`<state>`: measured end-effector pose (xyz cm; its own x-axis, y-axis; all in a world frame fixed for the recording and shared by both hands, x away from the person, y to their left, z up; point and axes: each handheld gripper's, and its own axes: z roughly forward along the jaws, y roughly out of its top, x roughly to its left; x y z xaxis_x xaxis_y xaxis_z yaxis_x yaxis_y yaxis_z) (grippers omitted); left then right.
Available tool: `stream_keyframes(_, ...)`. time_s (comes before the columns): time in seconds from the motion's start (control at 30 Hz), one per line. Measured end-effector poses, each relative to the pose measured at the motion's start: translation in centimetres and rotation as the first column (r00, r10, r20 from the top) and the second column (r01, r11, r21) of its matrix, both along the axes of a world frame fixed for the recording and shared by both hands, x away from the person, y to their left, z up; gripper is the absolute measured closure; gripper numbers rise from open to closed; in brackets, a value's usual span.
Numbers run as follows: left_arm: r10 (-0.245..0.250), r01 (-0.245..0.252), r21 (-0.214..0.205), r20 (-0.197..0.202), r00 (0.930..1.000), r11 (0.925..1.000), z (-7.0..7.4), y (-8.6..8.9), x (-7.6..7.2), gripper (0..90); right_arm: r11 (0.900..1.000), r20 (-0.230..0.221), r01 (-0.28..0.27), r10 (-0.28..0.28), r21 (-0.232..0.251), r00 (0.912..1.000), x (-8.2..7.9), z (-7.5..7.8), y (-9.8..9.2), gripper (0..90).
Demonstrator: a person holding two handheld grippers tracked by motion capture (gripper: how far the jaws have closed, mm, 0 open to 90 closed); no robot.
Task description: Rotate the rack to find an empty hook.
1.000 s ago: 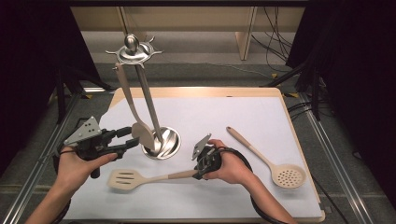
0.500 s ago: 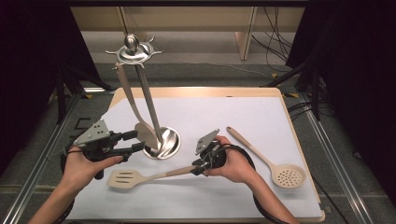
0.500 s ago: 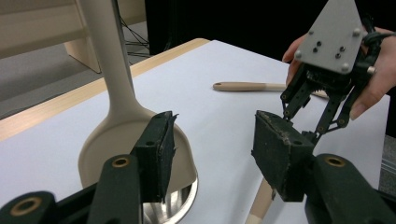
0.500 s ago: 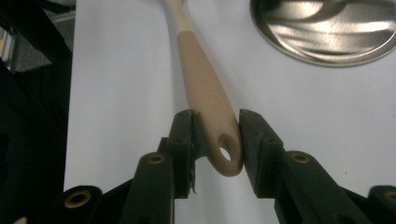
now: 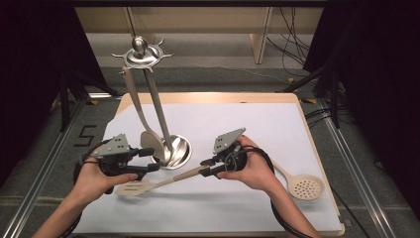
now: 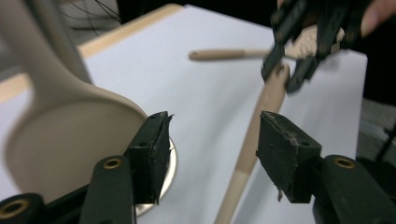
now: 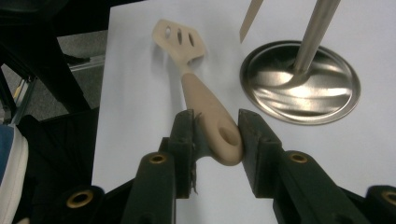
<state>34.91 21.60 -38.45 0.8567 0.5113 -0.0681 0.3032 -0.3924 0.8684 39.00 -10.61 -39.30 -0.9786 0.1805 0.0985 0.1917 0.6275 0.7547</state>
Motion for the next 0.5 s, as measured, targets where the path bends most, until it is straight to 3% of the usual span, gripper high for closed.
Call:
stream_keyframes(0.13,-0.091,0.092,0.062,-0.02,0.9956,0.9938,-1.1,-1.5,0.3,40.1,0.9997,0.023,-0.017,0.017,0.015,0.9996,-0.2,1.0,-0.1,69.0)
stream_keyframes(0.17,-0.097,0.099,0.052,-0.038,0.9946,0.9938,-1.5,-2.0,0.3,39.8,0.9997,0.03,-0.017,0.016,0.016,0.9994,-0.2,1.2,-0.2,69.0)
stream_keyframes(0.23,-0.142,0.146,0.063,-0.062,0.9878,0.9872,-1.9,-2.8,0.5,39.4,0.9995,0.042,-0.024,0.023,0.02,0.9988,-0.3,1.5,0.0,69.0)
stream_keyframes(0.47,-0.229,0.241,0.088,-0.124,0.9654,0.9665,-3.1,-5.0,1.7,40.5,0.9988,0.072,-0.046,0.044,0.018,0.9964,-0.7,2.4,0.2,69.1)
stream_keyframes(0.5,-0.248,0.258,0.069,-0.137,0.9591,0.9636,-3.3,-5.5,1.7,41.1,0.9986,0.074,-0.049,0.048,0.018,0.9961,-0.7,2.4,0.2,69.1)
